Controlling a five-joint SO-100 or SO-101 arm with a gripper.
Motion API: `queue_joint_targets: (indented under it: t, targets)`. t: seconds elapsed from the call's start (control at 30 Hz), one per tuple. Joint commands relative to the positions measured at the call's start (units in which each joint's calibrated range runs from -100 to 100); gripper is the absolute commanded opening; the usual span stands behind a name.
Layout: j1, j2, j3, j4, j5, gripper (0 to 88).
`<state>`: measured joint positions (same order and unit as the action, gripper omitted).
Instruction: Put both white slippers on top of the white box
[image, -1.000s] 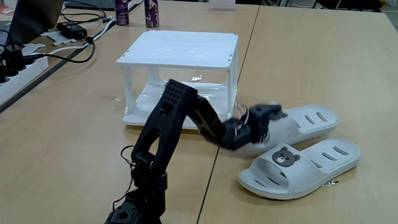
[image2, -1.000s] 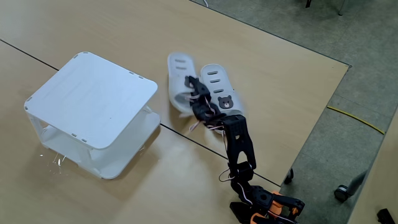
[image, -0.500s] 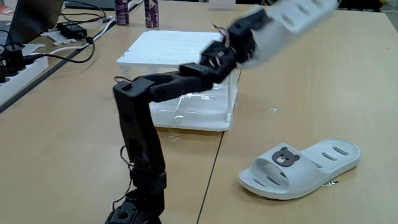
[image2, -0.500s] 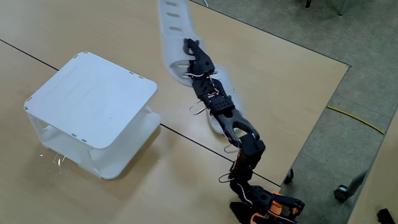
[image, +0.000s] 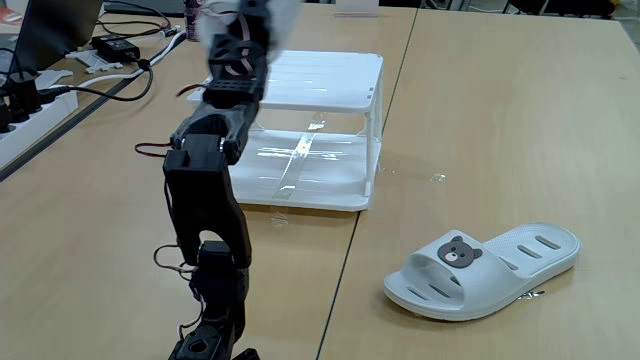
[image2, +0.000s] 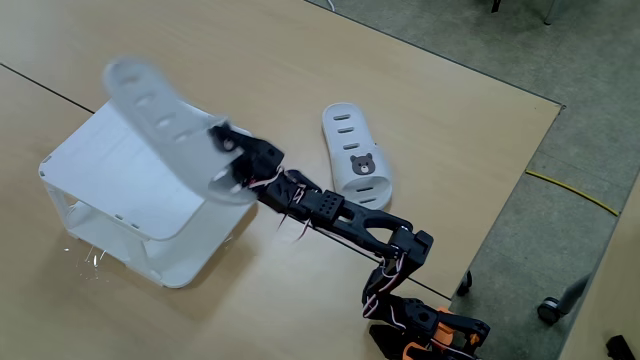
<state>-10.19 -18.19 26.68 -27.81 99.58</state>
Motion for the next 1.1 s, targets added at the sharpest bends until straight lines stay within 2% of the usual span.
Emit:
queue_joint_targets:
  t: [0.0,0.73,1.07]
  targets:
    - [-5.27,-0.87,-2.19,-0.06,0.42,0.8]
    - [-2.48,39.51,-44.77,-0.06,0.42,0.8]
    - [-3.14,42.29,-44.86,-0.06,0.42,1.1]
